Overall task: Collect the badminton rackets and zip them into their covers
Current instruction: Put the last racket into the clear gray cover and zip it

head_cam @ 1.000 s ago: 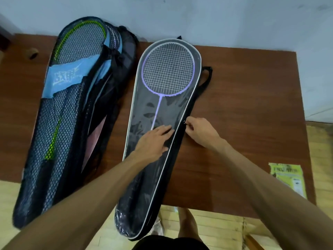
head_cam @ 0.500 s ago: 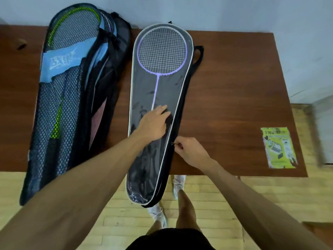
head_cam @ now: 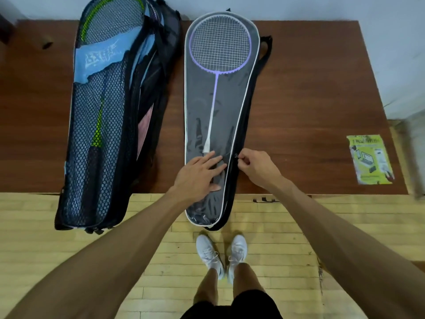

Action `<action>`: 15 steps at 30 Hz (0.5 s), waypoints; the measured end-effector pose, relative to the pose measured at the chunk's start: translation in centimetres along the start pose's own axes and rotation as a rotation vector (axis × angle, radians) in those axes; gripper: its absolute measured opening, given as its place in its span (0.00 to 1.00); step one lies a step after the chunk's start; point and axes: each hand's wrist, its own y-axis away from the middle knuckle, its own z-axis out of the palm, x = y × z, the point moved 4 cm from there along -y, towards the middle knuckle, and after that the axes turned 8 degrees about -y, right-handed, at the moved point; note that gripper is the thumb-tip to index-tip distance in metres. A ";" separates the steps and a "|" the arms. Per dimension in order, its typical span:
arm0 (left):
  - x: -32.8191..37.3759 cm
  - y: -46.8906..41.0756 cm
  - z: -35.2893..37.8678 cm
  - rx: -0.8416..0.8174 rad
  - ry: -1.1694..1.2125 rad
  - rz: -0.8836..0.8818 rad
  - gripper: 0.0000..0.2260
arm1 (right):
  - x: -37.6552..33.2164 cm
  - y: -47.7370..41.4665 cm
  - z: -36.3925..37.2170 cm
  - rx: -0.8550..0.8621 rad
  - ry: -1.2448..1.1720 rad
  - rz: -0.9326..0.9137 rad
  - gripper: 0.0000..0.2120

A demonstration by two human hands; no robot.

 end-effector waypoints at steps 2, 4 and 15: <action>0.0 0.0 0.2 -0.005 -0.021 0.009 0.30 | 0.0 0.5 0.7 -0.087 0.069 -0.016 0.08; 0.0 -0.1 0.2 -0.001 -0.021 -0.005 0.31 | 0.0 1.4 1.4 -0.173 0.120 -0.027 0.10; 0.7 -0.4 0.2 0.000 -0.008 -0.112 0.29 | -0.1 9.6 5.8 -0.366 0.020 -0.100 0.07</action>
